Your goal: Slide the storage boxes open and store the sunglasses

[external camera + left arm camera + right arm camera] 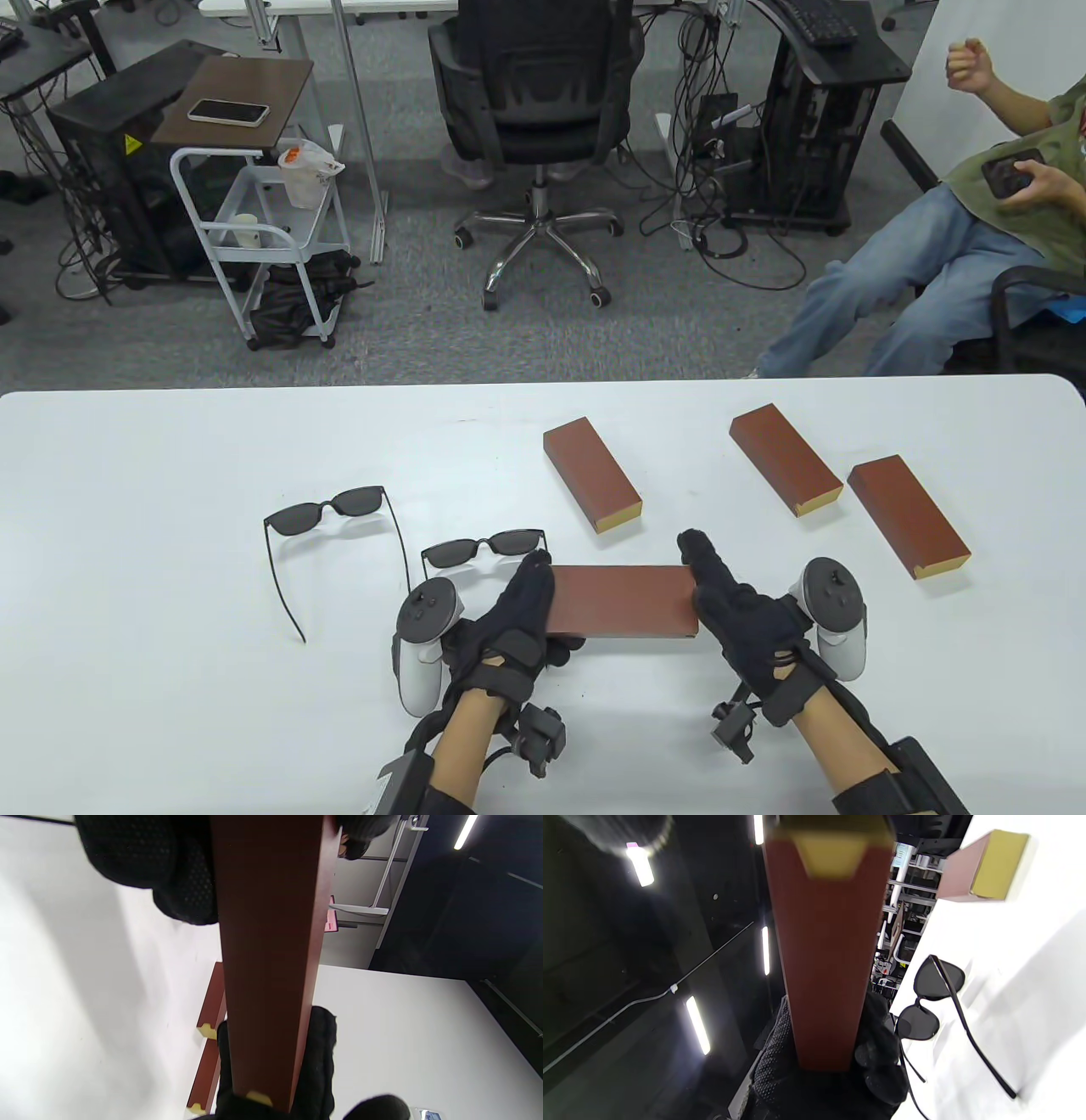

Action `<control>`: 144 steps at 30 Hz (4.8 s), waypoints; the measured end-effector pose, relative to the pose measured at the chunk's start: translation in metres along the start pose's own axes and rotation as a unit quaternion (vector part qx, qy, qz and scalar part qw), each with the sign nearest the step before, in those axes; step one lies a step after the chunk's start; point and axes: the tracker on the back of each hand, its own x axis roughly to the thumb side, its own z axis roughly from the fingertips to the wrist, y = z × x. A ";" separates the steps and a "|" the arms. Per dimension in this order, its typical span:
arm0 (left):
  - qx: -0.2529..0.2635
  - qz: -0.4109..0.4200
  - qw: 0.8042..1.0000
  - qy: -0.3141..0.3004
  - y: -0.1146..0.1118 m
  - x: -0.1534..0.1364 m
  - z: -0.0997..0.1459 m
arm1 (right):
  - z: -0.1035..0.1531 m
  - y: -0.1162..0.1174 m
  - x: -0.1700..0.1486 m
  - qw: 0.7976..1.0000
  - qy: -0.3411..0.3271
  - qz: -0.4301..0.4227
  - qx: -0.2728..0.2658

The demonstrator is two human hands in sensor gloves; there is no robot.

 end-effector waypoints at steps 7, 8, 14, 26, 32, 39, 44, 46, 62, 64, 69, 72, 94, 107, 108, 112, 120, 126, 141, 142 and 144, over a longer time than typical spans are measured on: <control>0.042 -0.013 0.999 0.000 0.012 -0.002 0.003 | -0.001 0.018 0.031 0.948 -0.087 0.304 0.037; 0.048 -0.020 0.999 0.002 0.012 -0.002 0.003 | -0.002 0.025 0.032 0.935 -0.094 0.339 0.049; 0.066 -0.054 0.996 0.003 0.015 -0.003 0.003 | -0.003 0.049 0.033 0.878 -0.102 0.465 0.051; 0.212 -0.313 0.923 -0.065 0.018 0.032 0.020 | -0.032 0.005 0.029 0.789 -0.001 0.605 -0.106; 0.236 -0.441 0.862 -0.078 0.012 0.042 0.023 | -0.069 -0.017 0.012 0.716 0.095 0.676 -0.150; 0.240 -0.506 0.826 -0.065 0.015 0.041 0.021 | -0.107 -0.017 -0.018 0.694 0.183 0.681 -0.147; 0.241 -0.524 0.815 -0.052 0.018 0.038 0.020 | -0.128 -0.011 -0.036 0.708 0.230 0.656 -0.123; 0.239 -0.530 0.812 -0.050 0.018 0.036 0.019 | -0.134 -0.012 -0.040 0.713 0.271 0.639 -0.097; 0.238 -0.548 0.802 -0.032 0.023 0.033 0.018 | -0.113 -0.022 -0.046 0.724 0.291 0.621 -0.073; 0.241 -0.546 0.801 -0.030 0.025 0.034 0.018 | -0.100 -0.025 -0.034 0.733 0.260 0.623 -0.085; 0.244 -0.554 0.796 -0.026 0.031 0.035 0.017 | -0.056 -0.028 0.002 0.729 0.196 0.649 -0.098; 0.248 -0.566 0.786 -0.027 0.035 0.037 0.018 | -0.028 -0.029 0.021 0.736 0.166 0.647 -0.105; 0.200 -0.694 0.683 0.104 0.058 0.062 -0.043 | 0.003 -0.042 0.006 0.726 0.153 0.662 -0.105; 0.126 -0.780 0.589 0.169 0.051 0.057 -0.090 | 0.003 -0.044 0.002 0.726 0.158 0.662 -0.102; 0.124 -0.782 0.589 0.162 0.050 0.055 -0.091 | 0.003 -0.044 0.002 0.729 0.159 0.658 -0.103; 0.129 -0.792 0.580 0.137 0.043 0.044 -0.092 | 0.003 -0.045 0.004 0.727 0.160 0.660 -0.105; 0.130 -0.783 0.594 0.132 0.040 0.048 -0.086 | 0.003 -0.046 0.005 0.742 0.152 0.642 -0.115; 0.125 -0.773 0.620 0.052 0.022 0.073 -0.068 | 0.002 -0.041 0.009 0.781 0.103 0.606 -0.116; 0.032 -0.708 0.691 -0.143 -0.048 0.110 -0.030 | -0.002 -0.020 0.024 0.922 -0.027 0.364 -0.127; 0.027 -0.701 0.698 -0.146 -0.051 0.110 -0.029 | -0.001 -0.019 0.024 0.929 -0.028 0.347 -0.125; 0.016 -0.684 0.716 -0.140 -0.054 0.110 -0.028 | 0.000 -0.017 0.023 0.944 -0.035 0.304 -0.125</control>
